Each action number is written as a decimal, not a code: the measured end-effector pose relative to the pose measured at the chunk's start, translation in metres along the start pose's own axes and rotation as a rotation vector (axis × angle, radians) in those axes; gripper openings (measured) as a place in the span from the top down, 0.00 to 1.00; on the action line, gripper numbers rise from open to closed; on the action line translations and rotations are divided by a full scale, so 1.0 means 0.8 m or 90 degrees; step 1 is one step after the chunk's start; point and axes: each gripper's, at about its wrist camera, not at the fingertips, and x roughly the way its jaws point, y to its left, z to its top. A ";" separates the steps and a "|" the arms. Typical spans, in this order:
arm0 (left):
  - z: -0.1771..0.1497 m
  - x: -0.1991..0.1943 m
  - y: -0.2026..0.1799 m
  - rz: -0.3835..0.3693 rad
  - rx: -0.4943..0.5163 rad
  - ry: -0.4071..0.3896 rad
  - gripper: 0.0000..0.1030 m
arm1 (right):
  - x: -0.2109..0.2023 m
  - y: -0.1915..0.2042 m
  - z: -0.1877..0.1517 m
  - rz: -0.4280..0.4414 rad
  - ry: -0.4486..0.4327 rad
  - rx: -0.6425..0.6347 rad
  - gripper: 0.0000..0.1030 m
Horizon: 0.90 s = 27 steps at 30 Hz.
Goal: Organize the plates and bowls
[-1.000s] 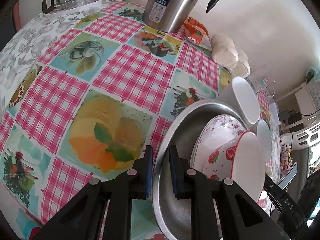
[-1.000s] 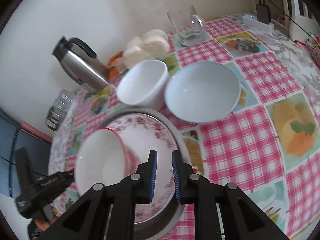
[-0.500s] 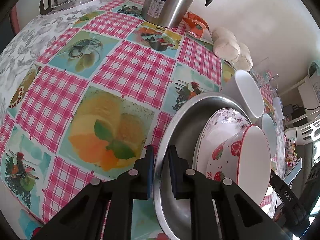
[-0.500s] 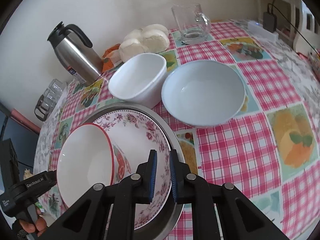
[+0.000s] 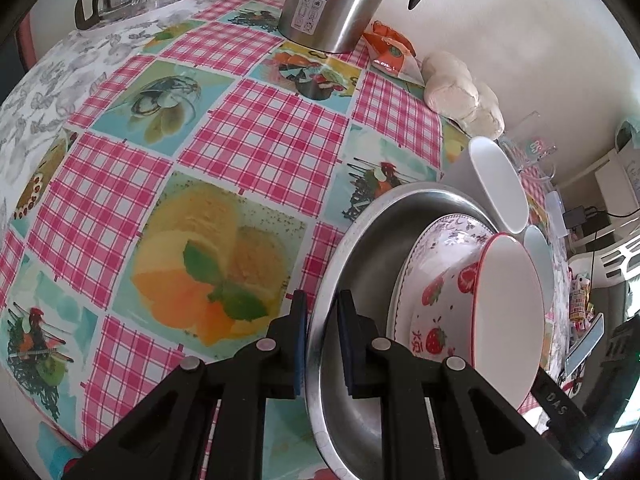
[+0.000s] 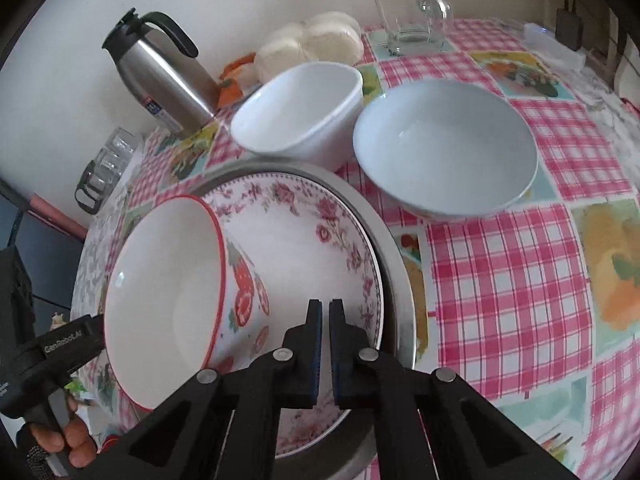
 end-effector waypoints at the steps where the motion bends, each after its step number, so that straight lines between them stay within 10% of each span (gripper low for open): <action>1: 0.000 0.000 0.000 0.001 0.000 0.000 0.85 | -0.004 0.002 0.001 -0.004 -0.006 -0.007 0.94; 27: 0.000 0.003 -0.002 0.010 0.008 -0.004 0.84 | -0.030 0.000 -0.002 -0.055 -0.011 -0.009 0.89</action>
